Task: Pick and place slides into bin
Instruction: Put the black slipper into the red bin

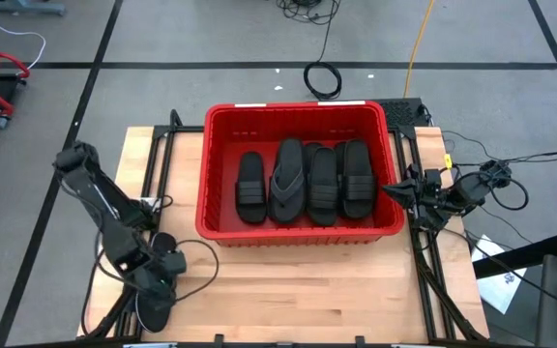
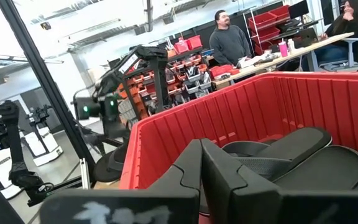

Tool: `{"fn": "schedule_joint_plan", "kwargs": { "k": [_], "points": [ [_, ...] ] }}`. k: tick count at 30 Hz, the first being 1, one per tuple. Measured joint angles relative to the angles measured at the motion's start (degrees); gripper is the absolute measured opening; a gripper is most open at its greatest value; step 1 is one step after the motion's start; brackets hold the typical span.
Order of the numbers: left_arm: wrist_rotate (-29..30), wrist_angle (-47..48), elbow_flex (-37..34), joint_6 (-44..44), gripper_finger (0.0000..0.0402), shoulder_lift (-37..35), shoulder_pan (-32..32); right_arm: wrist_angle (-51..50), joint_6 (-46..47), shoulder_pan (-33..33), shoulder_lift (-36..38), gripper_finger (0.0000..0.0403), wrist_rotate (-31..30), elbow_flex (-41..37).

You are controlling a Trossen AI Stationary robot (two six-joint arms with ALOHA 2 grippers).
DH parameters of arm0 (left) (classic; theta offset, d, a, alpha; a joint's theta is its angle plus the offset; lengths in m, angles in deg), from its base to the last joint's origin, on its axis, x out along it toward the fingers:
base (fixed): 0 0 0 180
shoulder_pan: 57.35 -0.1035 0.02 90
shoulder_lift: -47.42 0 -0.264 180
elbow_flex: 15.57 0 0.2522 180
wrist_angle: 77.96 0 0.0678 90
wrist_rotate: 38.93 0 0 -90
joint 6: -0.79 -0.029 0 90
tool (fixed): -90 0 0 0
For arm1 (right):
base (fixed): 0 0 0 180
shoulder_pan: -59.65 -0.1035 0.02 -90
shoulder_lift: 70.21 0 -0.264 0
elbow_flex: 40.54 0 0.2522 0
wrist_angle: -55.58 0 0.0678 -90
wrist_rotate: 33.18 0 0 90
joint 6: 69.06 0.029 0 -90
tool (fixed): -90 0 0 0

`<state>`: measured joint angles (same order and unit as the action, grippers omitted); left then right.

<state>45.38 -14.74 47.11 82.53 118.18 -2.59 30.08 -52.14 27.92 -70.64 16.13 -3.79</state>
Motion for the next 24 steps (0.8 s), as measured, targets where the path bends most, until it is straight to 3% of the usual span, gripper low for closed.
{"fn": "schedule_joint_plan", "kwargs": {
  "k": [6,15,20,24],
  "points": [
    [-11.1,-0.1,-2.4,-0.5,0.0355,7.6,-0.8,0.0,0.0,0.0,0.0,0.0,0.0,0.0],
    [-11.8,-7.7,-3.5,-0.6,0.0321,12.6,-2.2,0.1,0.6,0.0,0.0,0.0,0.0,0.0],
    [-10.3,-11.0,-3.4,-0.1,0.0255,14.2,-3.2,0.1,0.5,0.0,0.0,0.0,0.0,0.0],
    [-12.0,-12.2,-3.4,0.8,0.0159,15.9,-3.9,-0.1,0.5,0.0,0.0,0.0,0.0,0.0]
  ]
}}
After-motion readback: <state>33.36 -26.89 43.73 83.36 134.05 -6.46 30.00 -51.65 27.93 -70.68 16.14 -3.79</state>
